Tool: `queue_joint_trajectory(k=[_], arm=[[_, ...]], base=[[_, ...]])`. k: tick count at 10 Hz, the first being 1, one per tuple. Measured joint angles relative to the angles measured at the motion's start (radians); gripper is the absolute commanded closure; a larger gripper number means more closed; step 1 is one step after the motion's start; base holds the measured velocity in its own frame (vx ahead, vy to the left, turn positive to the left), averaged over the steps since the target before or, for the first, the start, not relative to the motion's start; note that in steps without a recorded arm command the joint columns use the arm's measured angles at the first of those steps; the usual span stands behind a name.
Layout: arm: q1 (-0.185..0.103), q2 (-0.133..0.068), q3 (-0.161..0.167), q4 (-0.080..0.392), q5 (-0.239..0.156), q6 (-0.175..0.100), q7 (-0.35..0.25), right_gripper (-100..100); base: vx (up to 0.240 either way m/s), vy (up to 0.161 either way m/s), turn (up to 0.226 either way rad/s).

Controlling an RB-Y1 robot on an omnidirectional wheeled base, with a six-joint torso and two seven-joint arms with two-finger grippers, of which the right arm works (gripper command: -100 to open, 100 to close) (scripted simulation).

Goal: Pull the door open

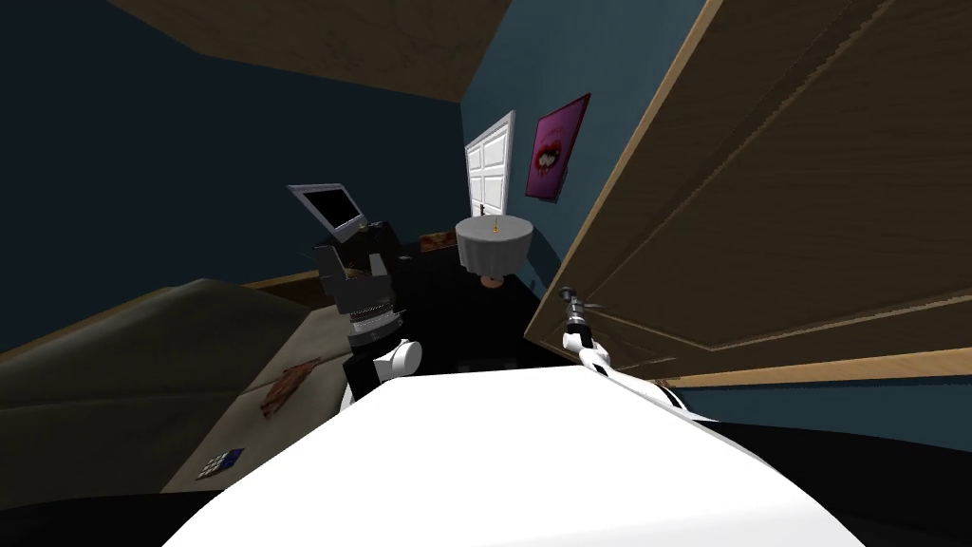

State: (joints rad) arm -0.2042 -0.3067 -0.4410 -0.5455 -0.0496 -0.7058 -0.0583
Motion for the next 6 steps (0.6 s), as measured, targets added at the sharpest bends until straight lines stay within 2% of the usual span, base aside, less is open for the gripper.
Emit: queue_joint_trajectory(k=[1, 6], arm=[[0.001, 0.004, 0.003, 0.001, 0.001, 0.001, -0.001, 100], [-0.006, -0.001, 0.039, 0.000, 0.021, -0.005, -0.029, 100]], base=[[-0.099, -0.015, 0.060], [-0.184, -0.021, 0.066]])
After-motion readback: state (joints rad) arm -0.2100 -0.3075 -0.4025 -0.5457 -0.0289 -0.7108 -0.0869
